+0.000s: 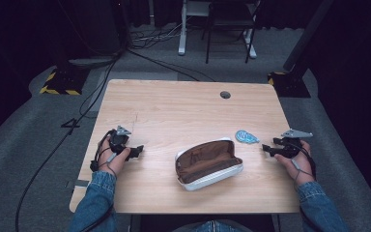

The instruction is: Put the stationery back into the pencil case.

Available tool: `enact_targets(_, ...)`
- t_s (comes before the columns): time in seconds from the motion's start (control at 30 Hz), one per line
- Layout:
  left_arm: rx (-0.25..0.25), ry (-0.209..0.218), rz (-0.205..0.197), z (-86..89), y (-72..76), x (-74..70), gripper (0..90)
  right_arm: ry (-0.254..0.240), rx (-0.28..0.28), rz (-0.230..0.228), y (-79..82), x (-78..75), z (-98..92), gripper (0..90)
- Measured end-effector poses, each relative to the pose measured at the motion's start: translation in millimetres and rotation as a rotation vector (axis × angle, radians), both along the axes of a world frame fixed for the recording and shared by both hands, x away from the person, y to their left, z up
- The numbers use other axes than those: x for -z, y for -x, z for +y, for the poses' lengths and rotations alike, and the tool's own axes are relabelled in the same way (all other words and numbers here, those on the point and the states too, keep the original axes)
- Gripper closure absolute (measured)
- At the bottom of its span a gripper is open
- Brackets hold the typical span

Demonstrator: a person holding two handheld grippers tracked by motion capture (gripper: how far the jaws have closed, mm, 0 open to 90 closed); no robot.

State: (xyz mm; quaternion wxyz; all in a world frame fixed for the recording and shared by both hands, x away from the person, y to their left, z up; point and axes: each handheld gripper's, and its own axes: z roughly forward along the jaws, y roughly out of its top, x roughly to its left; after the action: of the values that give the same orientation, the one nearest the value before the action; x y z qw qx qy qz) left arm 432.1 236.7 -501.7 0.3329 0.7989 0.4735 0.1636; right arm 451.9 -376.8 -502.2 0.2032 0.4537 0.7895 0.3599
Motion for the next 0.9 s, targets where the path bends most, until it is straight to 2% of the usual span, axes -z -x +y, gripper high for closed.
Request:
enact_targets(0.1,0.003,-0.018,-0.023,-1.1,-0.8,2.4,17.0,0.01,-0.005,0.018,-0.8,-2.3,0.6,37.9)
enact_targets(0.27,-0.002,-0.02,-0.025,-1.5,-0.6,2.5,16.8,0.047,-0.002,0.086,-3.9,-9.4,1.5,37.7)
enact_targets(0.37,-0.016,-0.02,-0.022,-3.3,-0.4,2.4,16.6,0.05,-0.001,0.124,-5.8,-13.4,0.7,37.1)
enact_targets(0.53,-0.02,-0.018,-0.022,-4.2,-0.7,2.6,16.4,0.047,-0.011,0.126,-6.7,-20.2,1.2,37.0)
enact_targets(0.63,-0.02,-0.016,-0.024,-5.3,-0.9,2.9,16.0,0.05,-0.024,0.147,-6.5,-24.8,4.0,39.1)
enact_targets(0.77,-0.007,-0.019,-0.024,-6.4,0.0,2.7,16.0,0.096,-0.064,0.175,-7.9,-33.5,10.4,36.9)
enact_targets(0.9,-0.012,-0.016,-0.023,-7.0,0.6,2.8,16.1,0.121,-0.096,0.19,-12.8,-39.8,15.5,32.7)
